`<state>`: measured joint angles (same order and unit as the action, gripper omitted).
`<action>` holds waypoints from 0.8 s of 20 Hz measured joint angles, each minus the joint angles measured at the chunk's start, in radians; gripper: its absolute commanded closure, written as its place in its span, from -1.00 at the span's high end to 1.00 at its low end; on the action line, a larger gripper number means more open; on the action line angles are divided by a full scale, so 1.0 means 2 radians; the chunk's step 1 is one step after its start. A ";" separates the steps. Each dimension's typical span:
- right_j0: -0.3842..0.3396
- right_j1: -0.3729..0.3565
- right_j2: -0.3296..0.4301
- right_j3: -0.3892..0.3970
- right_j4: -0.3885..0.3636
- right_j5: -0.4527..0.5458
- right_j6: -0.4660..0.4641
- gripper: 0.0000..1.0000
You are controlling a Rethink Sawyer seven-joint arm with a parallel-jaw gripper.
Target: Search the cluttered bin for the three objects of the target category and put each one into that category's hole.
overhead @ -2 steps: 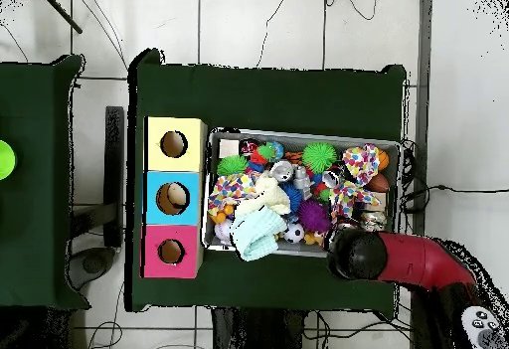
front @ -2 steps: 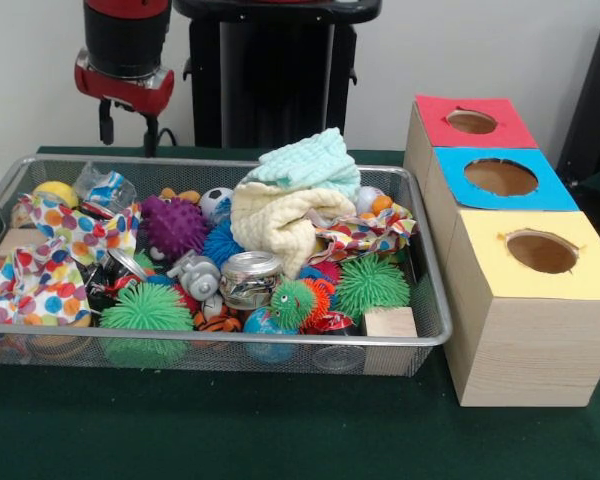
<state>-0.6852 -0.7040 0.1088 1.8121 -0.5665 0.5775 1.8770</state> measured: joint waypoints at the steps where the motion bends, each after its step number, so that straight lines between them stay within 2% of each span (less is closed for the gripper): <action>1: -0.001 0.002 0.000 0.000 -0.003 -0.002 0.000 1.00; 4: -0.009 0.015 0.000 -0.001 -0.021 -0.025 0.000 1.00; 16: -0.009 0.048 -0.004 -0.001 -0.052 -0.114 0.000 1.00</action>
<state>-0.7040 -0.6078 0.1018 1.8100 -0.6702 0.3498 1.8770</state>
